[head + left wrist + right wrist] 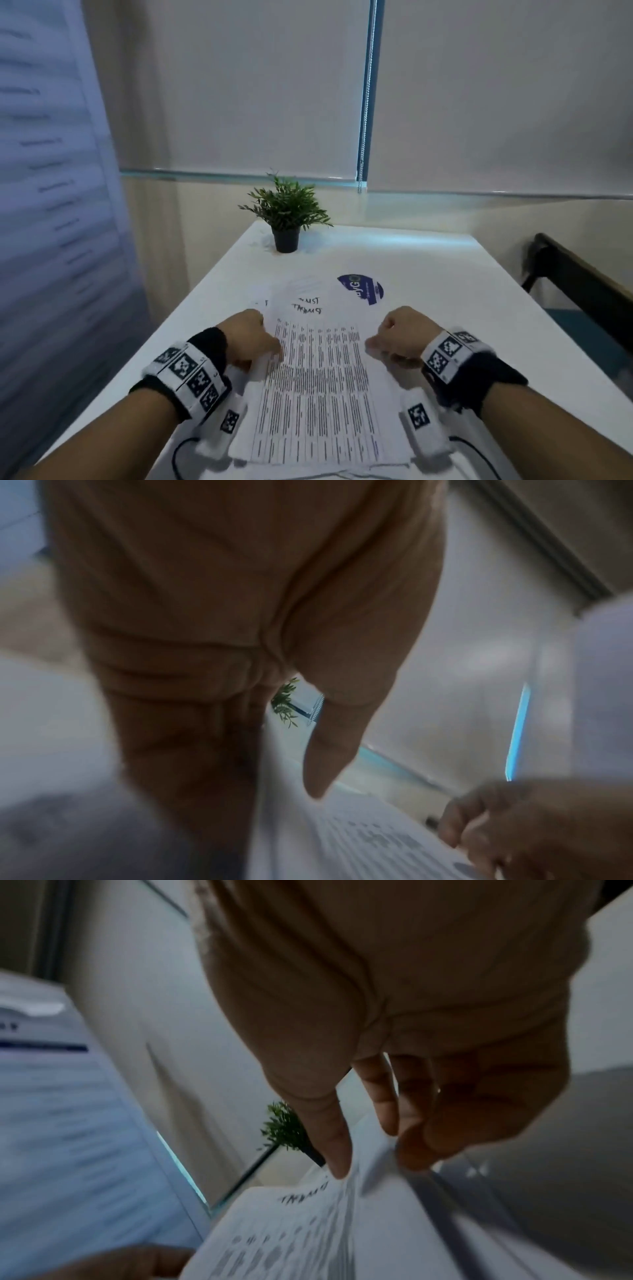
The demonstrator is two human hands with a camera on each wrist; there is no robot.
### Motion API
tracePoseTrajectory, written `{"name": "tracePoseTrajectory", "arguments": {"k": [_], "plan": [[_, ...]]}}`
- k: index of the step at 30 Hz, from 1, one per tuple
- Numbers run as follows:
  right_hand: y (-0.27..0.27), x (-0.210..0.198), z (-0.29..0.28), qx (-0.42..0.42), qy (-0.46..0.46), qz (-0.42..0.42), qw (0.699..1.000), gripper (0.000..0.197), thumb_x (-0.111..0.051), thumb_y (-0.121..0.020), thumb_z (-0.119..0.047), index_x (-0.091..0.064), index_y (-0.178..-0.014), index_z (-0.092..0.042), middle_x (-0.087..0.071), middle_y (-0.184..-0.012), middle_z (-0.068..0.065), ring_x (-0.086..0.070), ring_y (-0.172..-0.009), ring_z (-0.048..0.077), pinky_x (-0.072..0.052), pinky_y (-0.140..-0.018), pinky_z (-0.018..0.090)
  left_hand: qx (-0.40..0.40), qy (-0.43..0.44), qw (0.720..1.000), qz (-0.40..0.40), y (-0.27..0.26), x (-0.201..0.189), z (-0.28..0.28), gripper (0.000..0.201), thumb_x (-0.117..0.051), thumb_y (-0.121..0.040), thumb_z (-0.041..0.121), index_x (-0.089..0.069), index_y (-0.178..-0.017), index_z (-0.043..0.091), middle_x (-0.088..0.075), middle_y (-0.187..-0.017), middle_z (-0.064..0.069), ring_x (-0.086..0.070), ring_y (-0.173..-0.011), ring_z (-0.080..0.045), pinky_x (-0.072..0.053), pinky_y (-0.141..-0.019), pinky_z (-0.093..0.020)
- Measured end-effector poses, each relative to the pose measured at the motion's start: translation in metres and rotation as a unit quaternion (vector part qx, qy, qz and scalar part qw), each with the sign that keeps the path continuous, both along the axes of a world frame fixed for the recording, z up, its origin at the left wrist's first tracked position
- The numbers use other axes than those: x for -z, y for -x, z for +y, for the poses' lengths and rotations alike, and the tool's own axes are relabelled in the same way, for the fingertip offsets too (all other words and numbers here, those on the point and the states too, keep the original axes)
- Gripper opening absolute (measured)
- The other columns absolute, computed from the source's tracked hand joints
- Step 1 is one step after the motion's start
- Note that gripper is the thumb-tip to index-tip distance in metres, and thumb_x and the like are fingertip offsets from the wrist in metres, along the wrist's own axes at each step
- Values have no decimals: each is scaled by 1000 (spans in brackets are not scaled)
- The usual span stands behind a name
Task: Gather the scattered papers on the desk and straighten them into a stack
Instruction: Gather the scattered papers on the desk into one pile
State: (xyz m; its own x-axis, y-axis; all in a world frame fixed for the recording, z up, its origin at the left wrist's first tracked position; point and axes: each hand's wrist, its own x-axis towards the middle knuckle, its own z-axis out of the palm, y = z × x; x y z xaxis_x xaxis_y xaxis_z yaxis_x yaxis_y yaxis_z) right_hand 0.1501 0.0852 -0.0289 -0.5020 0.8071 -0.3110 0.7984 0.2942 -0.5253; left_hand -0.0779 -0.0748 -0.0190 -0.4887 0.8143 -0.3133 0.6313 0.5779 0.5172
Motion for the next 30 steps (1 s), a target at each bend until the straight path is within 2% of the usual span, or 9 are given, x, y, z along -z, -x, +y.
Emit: {"name": "tracePoseTrajectory", "arguments": {"k": [3, 6, 9, 14, 17, 20, 24, 26, 30], "plan": [[9, 1, 5, -7, -59, -58, 997, 34, -74, -89, -41, -69, -75, -11, -71, -80, 10, -70, -72, 23, -53, -64, 29, -4, 40, 996, 85, 11, -1, 2, 28, -68, -85, 30, -55, -66, 14, -58, -61, 1, -54, -52, -13, -43, -48, -21], [18, -9, 18, -13, -56, -58, 997, 45, -71, -90, -47, -75, -97, -2, -72, -87, 10, -63, -69, 22, -47, -60, 28, 7, 71, 990, 122, 22, -1, 12, 35, -68, -86, 41, -58, -107, 14, -64, -106, -5, -59, -90, -21, -47, -70, -26], [35, -14, 36, -26, -83, -77, 993, 42, -67, -92, -52, -63, -84, -11, -61, -74, 3, -57, -69, 19, -42, -59, 26, 2, 63, 991, 119, 36, 4, 37, 62, -64, -88, 44, -49, -140, 13, -58, -140, -8, -57, -121, -26, -48, -92, -31], [77, -11, 71, -34, -115, -85, 989, 46, -63, -92, -56, -56, -85, -11, -55, -74, 1, -53, -68, 18, -37, -54, 26, -31, 33, 993, 111, 63, 3, 96, 59, -47, -99, 39, -41, -150, 11, -46, -155, -13, -49, -137, -32, -42, -107, -34], [103, -8, 92, -43, -117, -89, 988, 49, -59, -94, -55, -57, -72, -11, -59, -71, 2, -57, -66, 19, -40, -55, 28, -30, 50, 991, 119, 80, 7, 127, 60, -42, -102, 35, -32, -155, 9, -38, -161, -13, -42, -144, -33, -37, -115, -39], [121, 2, 108, -60, -123, -122, 983, 50, -57, -95, -57, -54, -72, -12, -58, -75, 3, -56, -68, 19, -42, -60, 30, 20, 83, 983, 165, 85, 17, 150, 58, -49, -100, 39, -43, -148, 6, -50, -151, -14, -51, -136, -33, -43, -104, -35], [134, 12, 125, -67, -132, -135, 980, 49, -62, -92, -55, -54, -71, -12, -59, -76, 3, -58, -74, 23, -45, -66, 33, 58, 129, 968, 207, 92, 30, 176, 42, -68, -86, 52, -66, -97, 12, -72, -101, -7, -67, -97, -29, -51, -84, -35], [137, 12, 131, -63, -130, -138, 980, 49, -62, -93, -54, -53, -68, -13, -58, -72, 2, -56, -69, 20, -45, -64, 31, 60, 147, 964, 212, 96, 32, 186, 39, -69, -86, 50, -59, -79, 13, -63, -82, -4, -61, -81, -27, -50, -76, -32], [135, 16, 142, -48, -119, -125, 984, 54, -60, -90, -62, -52, -64, -14, -57, -69, 2, -54, -63, 17, -43, -61, 31, 58, 140, 962, 226, 96, 31, 198, 44, -64, -96, 30, -38, -63, 15, -40, -64, -1, -39, -54, -15, -41, -71, -30]]}}
